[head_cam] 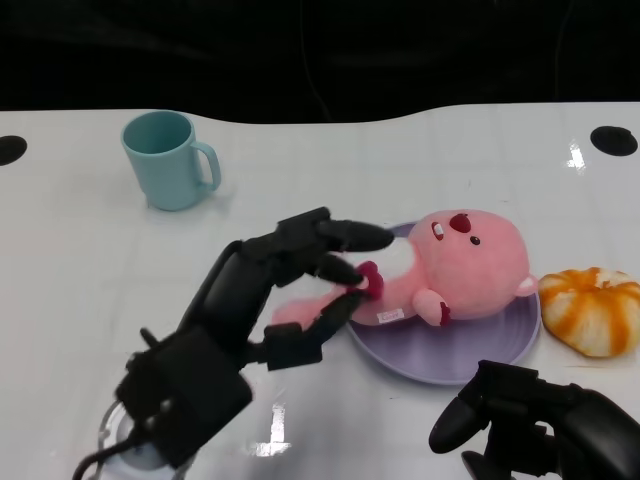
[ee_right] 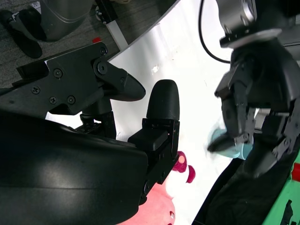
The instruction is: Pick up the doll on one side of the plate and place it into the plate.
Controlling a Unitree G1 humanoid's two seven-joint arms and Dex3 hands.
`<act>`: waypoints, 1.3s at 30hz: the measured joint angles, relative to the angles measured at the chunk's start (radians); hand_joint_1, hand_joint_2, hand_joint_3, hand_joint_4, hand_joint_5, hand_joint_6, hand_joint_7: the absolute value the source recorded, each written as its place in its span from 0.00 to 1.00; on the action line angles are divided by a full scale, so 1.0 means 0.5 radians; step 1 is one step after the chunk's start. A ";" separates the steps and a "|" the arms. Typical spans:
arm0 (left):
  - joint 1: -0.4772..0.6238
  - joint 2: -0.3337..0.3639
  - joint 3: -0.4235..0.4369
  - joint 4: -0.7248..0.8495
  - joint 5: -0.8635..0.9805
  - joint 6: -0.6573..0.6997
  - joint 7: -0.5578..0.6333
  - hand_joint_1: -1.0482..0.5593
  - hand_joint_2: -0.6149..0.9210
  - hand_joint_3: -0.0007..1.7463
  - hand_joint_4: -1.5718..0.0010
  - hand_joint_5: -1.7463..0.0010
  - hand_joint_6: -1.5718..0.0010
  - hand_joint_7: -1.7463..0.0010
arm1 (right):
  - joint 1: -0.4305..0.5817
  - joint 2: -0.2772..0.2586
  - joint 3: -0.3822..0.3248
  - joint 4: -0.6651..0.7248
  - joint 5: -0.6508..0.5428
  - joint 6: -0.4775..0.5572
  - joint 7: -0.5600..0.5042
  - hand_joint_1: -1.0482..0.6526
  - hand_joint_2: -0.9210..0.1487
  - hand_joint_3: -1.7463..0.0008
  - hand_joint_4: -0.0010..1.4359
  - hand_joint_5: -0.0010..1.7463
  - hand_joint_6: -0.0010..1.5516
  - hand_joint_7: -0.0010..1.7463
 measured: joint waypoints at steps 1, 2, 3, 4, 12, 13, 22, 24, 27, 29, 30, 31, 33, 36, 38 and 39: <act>0.039 0.000 0.016 -0.046 -0.039 0.049 -0.003 0.60 0.70 0.75 0.52 0.23 0.51 0.40 | -0.001 0.000 0.002 0.000 -0.001 0.000 0.000 0.52 0.20 0.48 0.41 0.98 0.33 0.76; 0.083 0.003 0.031 -0.108 -0.088 0.112 -0.013 0.59 0.71 0.76 0.49 0.20 0.49 0.35 | -0.001 -0.001 0.002 0.000 -0.004 0.000 0.000 0.52 0.20 0.48 0.41 0.97 0.33 0.76; 0.132 0.010 0.046 -0.175 -0.133 0.180 -0.026 0.59 0.70 0.78 0.47 0.18 0.49 0.32 | -0.003 -0.001 0.004 0.000 -0.007 0.000 0.000 0.52 0.20 0.48 0.41 0.97 0.33 0.76; 0.184 0.017 0.060 -0.245 -0.173 0.253 -0.032 0.59 0.69 0.79 0.46 0.16 0.48 0.30 | -0.004 -0.002 0.005 0.001 -0.009 -0.001 0.000 0.52 0.20 0.48 0.41 0.97 0.33 0.76; 0.447 0.130 0.180 -0.760 -0.533 0.936 -0.074 0.57 0.63 0.89 0.39 0.00 0.48 0.05 | -0.012 -0.002 0.013 0.003 -0.018 -0.001 -0.001 0.52 0.21 0.48 0.42 0.97 0.34 0.76; 0.468 0.146 0.203 -0.827 -0.589 1.033 -0.074 0.57 0.62 0.89 0.39 0.00 0.49 0.04 | -0.014 -0.003 0.014 0.003 -0.019 0.000 -0.001 0.52 0.21 0.48 0.42 0.97 0.34 0.76; 0.671 0.130 0.373 -1.181 -1.021 1.612 0.051 0.58 0.60 0.93 0.38 0.00 0.51 0.00 | -0.020 -0.002 0.012 0.003 -0.019 0.000 -0.001 0.51 0.21 0.48 0.42 0.97 0.35 0.75; 0.672 0.139 0.417 -1.200 -1.101 1.697 0.058 0.57 0.62 0.91 0.39 0.00 0.52 0.00 | -0.019 -0.002 0.011 0.003 -0.018 0.000 0.000 0.52 0.21 0.48 0.42 0.97 0.34 0.75; 0.675 0.154 0.477 -1.209 -1.214 1.831 0.065 0.59 0.62 0.91 0.39 0.00 0.51 0.01 | -0.016 -0.003 0.005 0.004 -0.015 -0.004 0.005 0.52 0.21 0.48 0.42 0.97 0.35 0.75; 0.678 0.158 0.500 -1.194 -1.254 1.876 0.069 0.59 0.62 0.91 0.38 0.00 0.50 0.01 | -0.009 -0.009 0.000 0.007 -0.015 -0.016 0.010 0.51 0.21 0.48 0.43 0.97 0.35 0.75; 0.679 0.160 0.504 -1.173 -1.262 1.884 0.069 0.59 0.62 0.91 0.39 0.00 0.51 0.01 | -0.005 -0.011 -0.001 0.008 -0.016 -0.020 0.012 0.52 0.21 0.48 0.42 0.96 0.35 0.75; 0.680 0.164 0.505 -1.151 -1.263 1.891 0.069 0.59 0.62 0.90 0.39 0.00 0.51 0.01 | 0.000 -0.012 -0.001 0.008 -0.016 -0.021 0.013 0.52 0.21 0.48 0.42 0.96 0.35 0.75; 0.681 0.173 0.507 -1.109 -1.264 1.892 0.067 0.59 0.62 0.90 0.39 0.00 0.51 0.01 | 0.007 -0.015 -0.003 0.008 -0.017 -0.026 0.017 0.52 0.21 0.48 0.42 0.96 0.35 0.75; 0.678 0.178 0.512 -1.028 -1.265 1.889 0.065 0.60 0.62 0.91 0.39 0.00 0.51 0.01 | 0.013 -0.015 -0.009 0.008 -0.012 -0.044 0.021 0.52 0.20 0.48 0.42 0.96 0.34 0.75; 0.675 0.178 0.530 -0.980 -1.273 1.889 0.051 0.60 0.62 0.92 0.39 0.00 0.51 0.01 | 0.018 -0.015 -0.013 0.008 -0.009 -0.046 0.024 0.52 0.20 0.48 0.42 0.97 0.34 0.75; 0.672 0.180 0.543 -0.965 -1.283 1.889 0.041 0.60 0.62 0.92 0.39 0.00 0.51 0.01 | 0.021 -0.015 -0.014 0.008 -0.009 -0.047 0.024 0.52 0.20 0.48 0.42 0.97 0.34 0.75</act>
